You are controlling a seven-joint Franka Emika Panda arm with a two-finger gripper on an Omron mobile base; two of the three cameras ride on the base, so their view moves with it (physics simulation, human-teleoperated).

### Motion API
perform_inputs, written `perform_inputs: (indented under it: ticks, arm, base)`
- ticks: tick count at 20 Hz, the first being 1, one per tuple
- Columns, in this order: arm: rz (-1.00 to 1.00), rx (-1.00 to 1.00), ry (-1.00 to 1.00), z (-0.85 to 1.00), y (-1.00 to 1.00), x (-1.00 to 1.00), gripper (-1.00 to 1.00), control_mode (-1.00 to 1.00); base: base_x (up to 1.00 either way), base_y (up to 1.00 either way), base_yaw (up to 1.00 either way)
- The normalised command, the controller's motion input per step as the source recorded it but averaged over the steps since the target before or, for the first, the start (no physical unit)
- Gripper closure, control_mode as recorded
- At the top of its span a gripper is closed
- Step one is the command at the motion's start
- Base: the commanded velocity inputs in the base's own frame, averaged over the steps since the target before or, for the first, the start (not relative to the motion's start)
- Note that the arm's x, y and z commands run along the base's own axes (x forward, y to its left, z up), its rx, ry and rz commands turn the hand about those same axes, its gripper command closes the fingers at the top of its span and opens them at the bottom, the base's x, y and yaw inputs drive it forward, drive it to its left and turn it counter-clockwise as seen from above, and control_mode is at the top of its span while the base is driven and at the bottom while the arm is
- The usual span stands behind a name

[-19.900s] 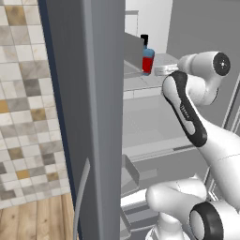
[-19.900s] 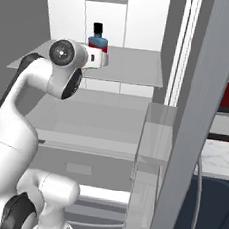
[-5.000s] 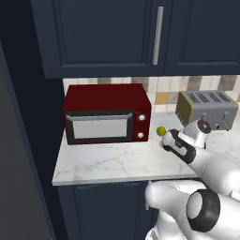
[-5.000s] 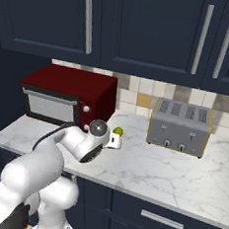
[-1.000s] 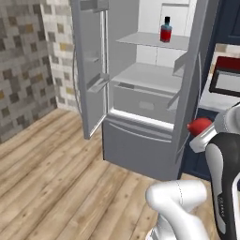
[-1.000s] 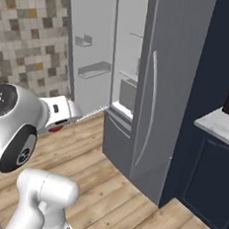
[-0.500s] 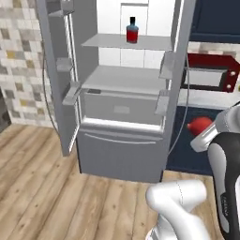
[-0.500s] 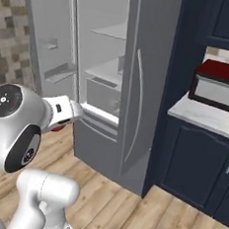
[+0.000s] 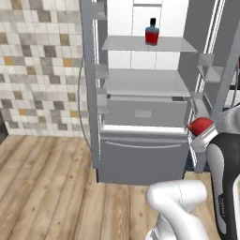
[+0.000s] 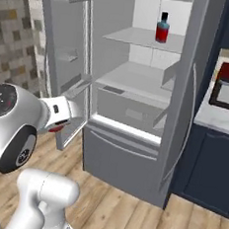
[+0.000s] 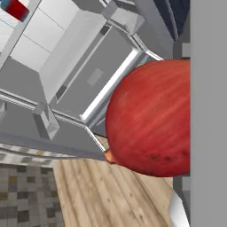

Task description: Place the liquor on the top shelf of the fridge to keep it out of children's reach, and place the onion and pear on lower shelves for easy access.

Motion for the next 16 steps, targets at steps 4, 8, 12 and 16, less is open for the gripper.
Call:
perform_inputs:
  ticks: [4, 8, 12, 16]
  arm:
    - [0.0, 0.0, 0.0, 0.0, 0.0, 0.0, 1.0, 1.0]
    - [0.0, 0.0, 0.0, 0.0, 0.0, 0.0, 1.0, 1.0]
    - [0.0, 0.0, 0.0, 0.0, 0.0, 0.0, 1.0, 1.0]
    - [0.0, 0.0, 0.0, 0.0, 0.0, 0.0, 1.0, 1.0]
  base:
    - [0.64, 0.61, 0.2]
    - [0.48, 0.06, -0.02]
    - [0.37, 0.0, -0.28]
    - [0.32, 0.0, -0.41]
